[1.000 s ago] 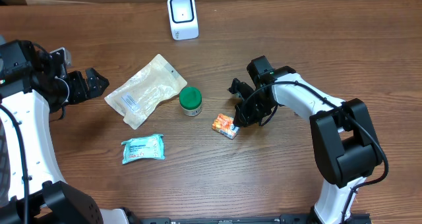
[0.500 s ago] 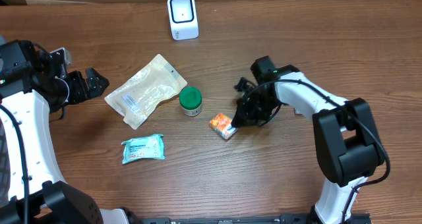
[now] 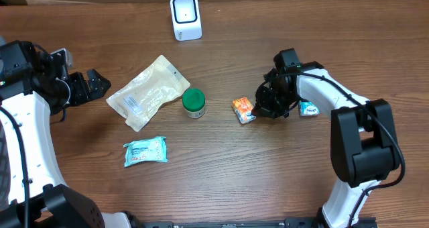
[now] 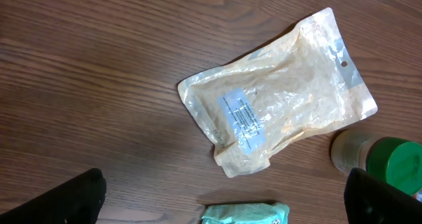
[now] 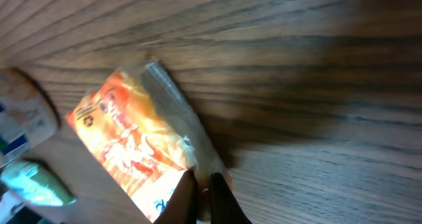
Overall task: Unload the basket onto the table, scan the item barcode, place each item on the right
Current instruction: 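Lower the right gripper onto the orange box and close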
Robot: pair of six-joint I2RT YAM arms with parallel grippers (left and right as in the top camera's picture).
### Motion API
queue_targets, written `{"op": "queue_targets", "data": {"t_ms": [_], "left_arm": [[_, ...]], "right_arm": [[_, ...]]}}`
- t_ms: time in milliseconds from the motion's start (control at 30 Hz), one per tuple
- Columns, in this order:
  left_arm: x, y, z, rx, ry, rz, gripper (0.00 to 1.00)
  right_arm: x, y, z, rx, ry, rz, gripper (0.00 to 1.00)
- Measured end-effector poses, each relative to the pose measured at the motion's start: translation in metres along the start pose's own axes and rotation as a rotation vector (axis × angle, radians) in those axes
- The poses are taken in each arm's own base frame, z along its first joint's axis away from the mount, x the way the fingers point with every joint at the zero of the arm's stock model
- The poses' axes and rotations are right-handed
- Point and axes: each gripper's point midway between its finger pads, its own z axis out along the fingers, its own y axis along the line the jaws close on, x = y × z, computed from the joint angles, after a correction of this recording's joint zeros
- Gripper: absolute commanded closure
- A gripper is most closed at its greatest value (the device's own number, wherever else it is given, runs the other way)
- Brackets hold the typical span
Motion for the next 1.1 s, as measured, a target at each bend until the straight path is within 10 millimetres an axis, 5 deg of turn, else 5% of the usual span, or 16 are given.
{"op": "queue_targets", "data": {"t_ms": [200, 400, 833, 1100], "left_arm": [[0.0, 0.0, 0.0, 0.0, 0.0, 0.0, 0.0], [0.0, 0.0, 0.0, 0.0, 0.0, 0.0, 0.01], [0.0, 0.0, 0.0, 0.0, 0.0, 0.0, 0.0], [0.0, 0.0, 0.0, 0.0, 0.0, 0.0, 0.01]], "right_arm": [[0.002, -0.005, 0.003, 0.063, -0.011, 0.012, 0.75], [0.001, -0.008, 0.004, 0.08, -0.019, 0.01, 0.75], [0.001, -0.001, 0.008, 0.051, -0.014, -0.022, 0.96], [0.019, 0.021, 0.01, -0.095, 0.079, -0.104, 0.96]]}}
